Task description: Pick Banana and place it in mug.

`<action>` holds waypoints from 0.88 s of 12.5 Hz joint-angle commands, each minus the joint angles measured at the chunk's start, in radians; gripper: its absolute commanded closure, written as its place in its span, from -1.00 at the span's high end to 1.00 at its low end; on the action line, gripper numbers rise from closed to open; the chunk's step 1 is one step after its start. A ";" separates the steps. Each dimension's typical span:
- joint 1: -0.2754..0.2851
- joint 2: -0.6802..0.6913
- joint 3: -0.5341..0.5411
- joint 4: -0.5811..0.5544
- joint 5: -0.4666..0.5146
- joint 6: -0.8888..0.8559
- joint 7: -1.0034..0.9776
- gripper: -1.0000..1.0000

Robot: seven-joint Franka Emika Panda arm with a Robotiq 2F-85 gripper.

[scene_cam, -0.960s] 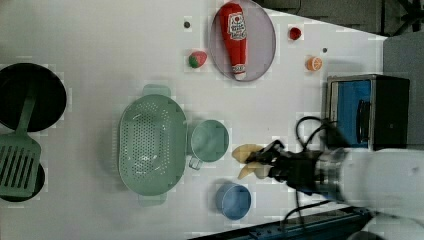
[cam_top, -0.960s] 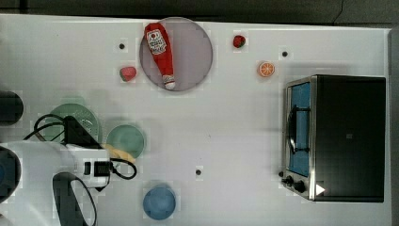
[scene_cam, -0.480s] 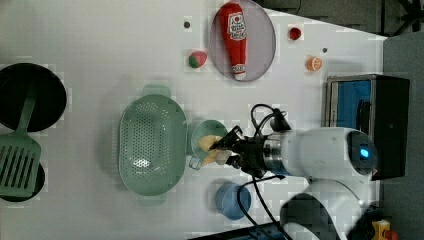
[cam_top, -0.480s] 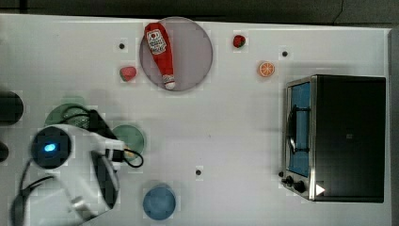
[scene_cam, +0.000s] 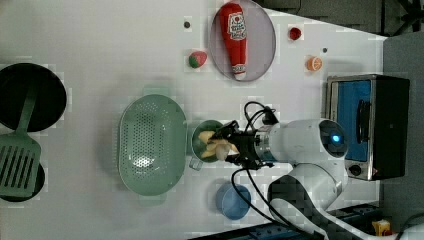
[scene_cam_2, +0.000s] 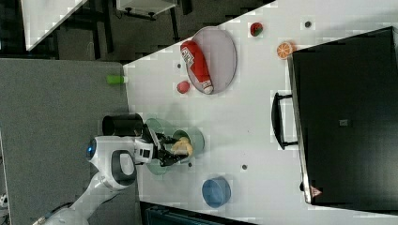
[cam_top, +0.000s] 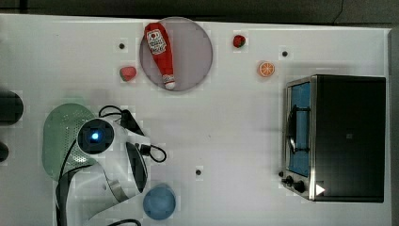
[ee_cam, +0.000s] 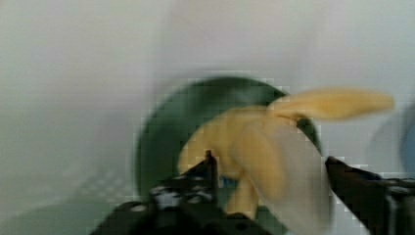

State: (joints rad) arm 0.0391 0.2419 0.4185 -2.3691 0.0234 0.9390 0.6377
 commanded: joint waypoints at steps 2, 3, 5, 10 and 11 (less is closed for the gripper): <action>0.013 -0.108 0.008 0.036 0.011 -0.021 0.030 1.00; 0.011 -0.141 0.003 0.043 0.012 -0.039 0.030 1.00; 0.001 -0.230 -0.015 0.062 0.012 -0.131 0.030 1.00; -0.014 -0.425 -0.164 0.213 0.013 -0.520 -0.138 1.00; -0.016 -0.442 -0.213 0.253 0.013 -0.569 -0.187 1.00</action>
State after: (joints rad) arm 0.0619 -0.2045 0.2524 -2.1426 0.0193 0.3479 0.5493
